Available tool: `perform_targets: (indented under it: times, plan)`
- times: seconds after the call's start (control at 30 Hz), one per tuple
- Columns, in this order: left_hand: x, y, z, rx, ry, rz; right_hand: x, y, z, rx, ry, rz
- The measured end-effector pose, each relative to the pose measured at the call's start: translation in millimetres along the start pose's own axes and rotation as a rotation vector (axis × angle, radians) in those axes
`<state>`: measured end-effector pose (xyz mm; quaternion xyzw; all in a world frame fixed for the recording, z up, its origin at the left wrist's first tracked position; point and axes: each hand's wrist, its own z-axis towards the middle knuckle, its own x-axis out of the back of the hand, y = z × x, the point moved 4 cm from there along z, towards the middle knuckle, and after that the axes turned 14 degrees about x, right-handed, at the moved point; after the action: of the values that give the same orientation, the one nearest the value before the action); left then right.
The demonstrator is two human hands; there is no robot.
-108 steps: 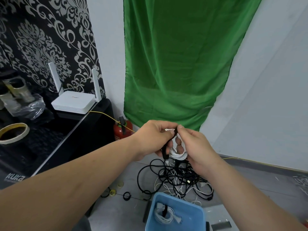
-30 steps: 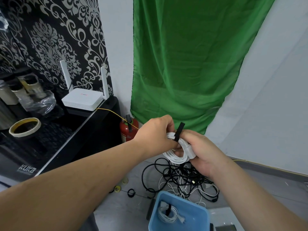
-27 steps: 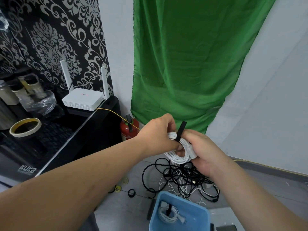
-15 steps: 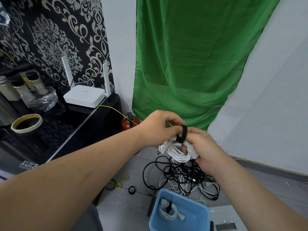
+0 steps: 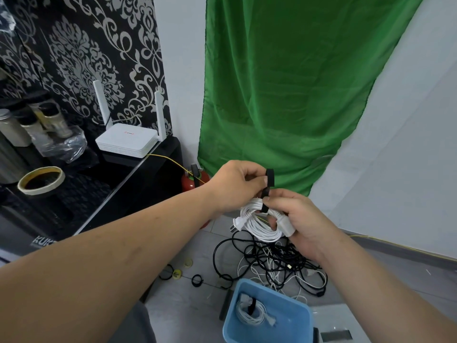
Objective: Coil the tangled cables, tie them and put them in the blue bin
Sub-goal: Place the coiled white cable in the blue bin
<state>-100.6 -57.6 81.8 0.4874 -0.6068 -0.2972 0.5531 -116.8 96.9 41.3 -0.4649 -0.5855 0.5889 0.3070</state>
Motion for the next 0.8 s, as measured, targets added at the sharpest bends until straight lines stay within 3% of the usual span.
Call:
perform_targets:
  times: [0.37,0.8]
  plan:
    - [-10.3,7.0,-7.2,-0.165,-0.040,0.075,1.8,6.6,3.1,-0.154,-0.013,0.141]
    - [-9.2,13.6,-12.7,-0.232,0.020,0.176,11.3,-3.6,2.5,-0.100,0.133,0.178]
